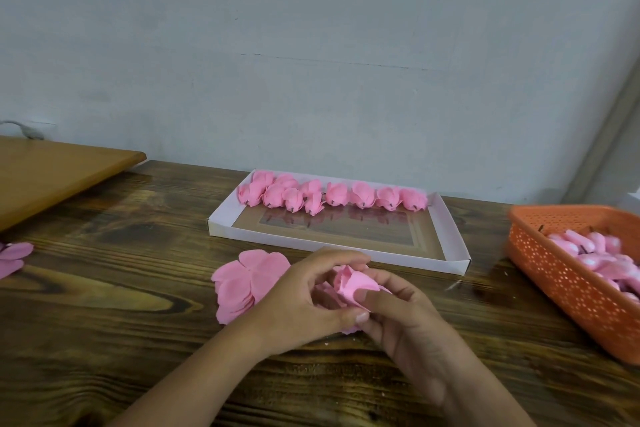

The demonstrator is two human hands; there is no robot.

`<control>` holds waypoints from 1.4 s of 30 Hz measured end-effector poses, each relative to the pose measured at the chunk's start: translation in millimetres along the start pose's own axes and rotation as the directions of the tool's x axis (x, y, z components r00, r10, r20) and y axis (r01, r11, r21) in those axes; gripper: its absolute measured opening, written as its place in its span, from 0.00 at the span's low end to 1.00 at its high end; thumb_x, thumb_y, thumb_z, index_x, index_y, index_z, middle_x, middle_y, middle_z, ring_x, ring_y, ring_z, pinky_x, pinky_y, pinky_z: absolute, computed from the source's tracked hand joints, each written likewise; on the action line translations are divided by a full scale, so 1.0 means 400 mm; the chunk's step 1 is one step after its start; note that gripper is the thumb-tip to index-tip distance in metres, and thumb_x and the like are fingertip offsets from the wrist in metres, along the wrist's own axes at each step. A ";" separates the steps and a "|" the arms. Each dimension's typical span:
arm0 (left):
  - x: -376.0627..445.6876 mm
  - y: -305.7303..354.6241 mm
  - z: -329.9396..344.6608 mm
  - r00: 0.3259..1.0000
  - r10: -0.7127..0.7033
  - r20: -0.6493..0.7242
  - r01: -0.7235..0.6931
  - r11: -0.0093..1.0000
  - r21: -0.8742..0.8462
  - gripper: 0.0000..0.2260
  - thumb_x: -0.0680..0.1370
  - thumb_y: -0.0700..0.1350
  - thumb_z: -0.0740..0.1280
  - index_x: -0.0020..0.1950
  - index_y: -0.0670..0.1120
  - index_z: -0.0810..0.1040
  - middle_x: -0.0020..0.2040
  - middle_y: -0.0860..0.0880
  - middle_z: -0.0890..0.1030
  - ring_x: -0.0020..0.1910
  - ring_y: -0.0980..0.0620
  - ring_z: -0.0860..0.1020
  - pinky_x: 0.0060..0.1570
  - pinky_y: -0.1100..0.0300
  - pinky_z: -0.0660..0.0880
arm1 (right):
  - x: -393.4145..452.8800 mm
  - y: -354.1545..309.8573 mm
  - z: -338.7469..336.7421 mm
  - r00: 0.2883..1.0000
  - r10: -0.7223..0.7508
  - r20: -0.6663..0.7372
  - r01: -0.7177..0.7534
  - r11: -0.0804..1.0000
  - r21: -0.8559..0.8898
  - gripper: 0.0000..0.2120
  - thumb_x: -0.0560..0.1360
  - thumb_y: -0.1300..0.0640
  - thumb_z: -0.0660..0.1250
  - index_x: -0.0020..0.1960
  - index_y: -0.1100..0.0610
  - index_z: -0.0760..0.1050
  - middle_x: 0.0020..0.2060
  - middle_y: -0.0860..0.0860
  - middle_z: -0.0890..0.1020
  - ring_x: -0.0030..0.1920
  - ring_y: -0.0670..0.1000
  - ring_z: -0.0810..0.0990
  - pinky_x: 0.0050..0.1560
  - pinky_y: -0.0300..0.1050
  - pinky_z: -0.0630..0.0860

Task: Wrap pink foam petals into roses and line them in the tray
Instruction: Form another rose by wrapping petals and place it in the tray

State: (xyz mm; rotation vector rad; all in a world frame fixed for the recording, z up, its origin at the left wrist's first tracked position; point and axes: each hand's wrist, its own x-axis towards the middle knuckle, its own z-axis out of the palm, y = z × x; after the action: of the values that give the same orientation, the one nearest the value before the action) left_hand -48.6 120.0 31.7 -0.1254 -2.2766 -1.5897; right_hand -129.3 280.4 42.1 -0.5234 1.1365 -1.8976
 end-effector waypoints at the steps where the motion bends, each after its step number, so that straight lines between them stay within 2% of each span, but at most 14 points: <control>1: 0.001 0.000 -0.001 1.000 0.000 0.000 0.000 1.000 0.003 0.24 0.71 0.48 0.78 0.65 0.60 0.78 0.63 0.50 0.80 0.63 0.47 0.79 0.60 0.44 0.79 | 0.000 0.000 0.000 1.000 0.001 0.007 -0.001 1.000 -0.008 0.17 0.66 0.66 0.75 0.55 0.63 0.82 0.56 0.65 0.82 0.55 0.64 0.83 0.45 0.45 0.82; 6: 0.000 0.007 0.001 1.000 0.019 0.003 -0.019 0.999 -0.036 0.22 0.70 0.46 0.80 0.63 0.56 0.81 0.60 0.51 0.81 0.61 0.44 0.80 0.56 0.40 0.80 | 0.000 -0.003 0.010 1.000 -0.006 -0.014 0.006 0.998 -0.056 0.15 0.66 0.62 0.77 0.52 0.62 0.84 0.54 0.65 0.83 0.52 0.63 0.85 0.44 0.45 0.83; 11: 0.001 0.009 0.007 0.998 0.066 -0.013 -0.066 0.997 -0.042 0.18 0.69 0.50 0.79 0.56 0.62 0.82 0.60 0.53 0.81 0.61 0.44 0.80 0.56 0.43 0.81 | -0.001 -0.008 0.008 0.998 -0.022 -0.060 0.016 0.995 -0.097 0.10 0.69 0.61 0.76 0.50 0.62 0.84 0.52 0.65 0.84 0.50 0.64 0.85 0.44 0.46 0.84; 15: 0.000 0.014 0.007 0.993 0.110 -0.042 -0.111 0.993 -0.025 0.07 0.70 0.53 0.76 0.46 0.62 0.84 0.59 0.58 0.79 0.61 0.49 0.79 0.55 0.56 0.80 | 0.002 -0.006 0.004 0.997 -0.029 -0.072 0.021 0.993 -0.117 0.16 0.66 0.62 0.79 0.52 0.63 0.83 0.52 0.65 0.84 0.51 0.62 0.85 0.44 0.46 0.83; 17: 0.001 0.009 0.006 0.992 0.112 -0.058 -0.112 0.994 0.006 0.03 0.71 0.55 0.75 0.43 0.60 0.84 0.59 0.60 0.79 0.61 0.52 0.79 0.56 0.57 0.79 | 0.003 -0.002 -0.001 0.992 -0.023 -0.121 0.011 0.995 -0.100 0.22 0.64 0.61 0.80 0.56 0.66 0.80 0.51 0.66 0.84 0.48 0.60 0.85 0.41 0.43 0.83; 19: 0.002 0.007 0.007 0.992 0.109 -0.067 -0.108 0.994 0.025 0.01 0.72 0.55 0.73 0.41 0.62 0.82 0.59 0.61 0.79 0.61 0.51 0.79 0.58 0.55 0.79 | 0.004 0.002 -0.007 0.990 -0.022 -0.141 0.010 0.996 -0.085 0.22 0.65 0.62 0.77 0.58 0.66 0.79 0.52 0.66 0.83 0.49 0.60 0.85 0.43 0.43 0.84; 23: 0.000 0.006 0.010 0.990 0.109 -0.094 -0.107 0.994 0.026 0.03 0.73 0.55 0.72 0.41 0.60 0.79 0.56 0.59 0.80 0.58 0.50 0.80 0.54 0.56 0.79 | 0.004 0.000 -0.012 0.996 -0.023 -0.082 0.018 0.998 -0.059 0.14 0.71 0.68 0.72 0.57 0.65 0.80 0.54 0.67 0.83 0.53 0.63 0.84 0.51 0.47 0.84; 28: -0.001 0.004 0.005 0.990 0.061 -0.125 -0.061 0.998 0.005 0.07 0.74 0.52 0.71 0.44 0.50 0.77 0.52 0.51 0.81 0.51 0.45 0.81 0.51 0.42 0.80 | 0.000 -0.008 -0.008 1.000 -0.004 0.027 0.005 1.000 -0.030 0.19 0.72 0.65 0.71 0.62 0.66 0.77 0.57 0.65 0.82 0.57 0.62 0.82 0.57 0.47 0.81; 29: 0.000 0.005 0.004 0.990 0.047 -0.136 -0.047 0.999 0.005 0.07 0.74 0.51 0.70 0.44 0.50 0.77 0.51 0.50 0.81 0.51 0.44 0.81 0.51 0.41 0.80 | -0.001 -0.009 -0.006 0.999 -0.003 0.047 0.005 0.999 -0.034 0.19 0.72 0.63 0.71 0.62 0.65 0.78 0.58 0.64 0.82 0.58 0.62 0.81 0.57 0.46 0.81; 31: 0.001 0.002 0.004 0.989 0.014 -0.150 -0.016 1.000 -0.016 0.03 0.75 0.49 0.70 0.46 0.52 0.78 0.50 0.52 0.82 0.51 0.48 0.82 0.48 0.47 0.82 | -0.001 -0.008 0.000 0.997 -0.010 0.074 0.015 0.998 -0.066 0.18 0.71 0.63 0.73 0.61 0.64 0.80 0.59 0.63 0.82 0.60 0.62 0.81 0.55 0.44 0.82; 34: 0.003 -0.005 0.006 0.985 -0.042 -0.167 0.039 0.999 -0.020 0.10 0.77 0.45 0.70 0.52 0.60 0.79 0.52 0.57 0.82 0.53 0.54 0.82 0.49 0.54 0.83 | 0.000 0.002 0.002 0.997 -0.062 0.036 0.066 0.988 -0.138 0.14 0.71 0.65 0.75 0.57 0.62 0.83 0.59 0.64 0.81 0.59 0.64 0.81 0.52 0.44 0.81; 37: 0.006 -0.004 0.008 0.979 -0.080 -0.185 0.072 0.996 -0.048 0.14 0.73 0.52 0.72 0.57 0.65 0.79 0.54 0.59 0.81 0.56 0.54 0.81 0.53 0.52 0.82 | 0.002 0.006 0.000 0.996 -0.080 0.035 0.084 0.985 -0.149 0.14 0.72 0.63 0.74 0.57 0.61 0.83 0.58 0.63 0.82 0.57 0.62 0.83 0.51 0.41 0.81; 40: 0.006 0.002 0.002 0.982 -0.098 -0.159 0.082 0.991 -0.102 0.23 0.66 0.61 0.77 0.59 0.66 0.78 0.57 0.61 0.81 0.60 0.57 0.79 0.57 0.56 0.80 | 0.004 0.002 -0.006 0.995 -0.055 0.085 0.056 0.998 -0.013 0.19 0.72 0.63 0.74 0.62 0.64 0.79 0.60 0.65 0.81 0.54 0.59 0.83 0.50 0.41 0.82; 42: 0.004 0.012 -0.003 0.989 -0.126 -0.078 0.109 0.974 -0.201 0.30 0.62 0.65 0.80 0.62 0.65 0.79 0.57 0.60 0.82 0.60 0.57 0.80 0.55 0.57 0.80 | 0.003 0.005 -0.007 0.991 -0.017 0.129 0.004 0.995 0.100 0.22 0.71 0.63 0.73 0.64 0.66 0.77 0.59 0.65 0.81 0.49 0.56 0.85 0.49 0.42 0.82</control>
State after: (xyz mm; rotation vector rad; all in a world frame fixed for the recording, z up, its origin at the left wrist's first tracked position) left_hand -48.4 120.4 36.7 0.0319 -2.0902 -1.8402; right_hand -131.0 280.2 38.9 -0.5894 0.9520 -1.8897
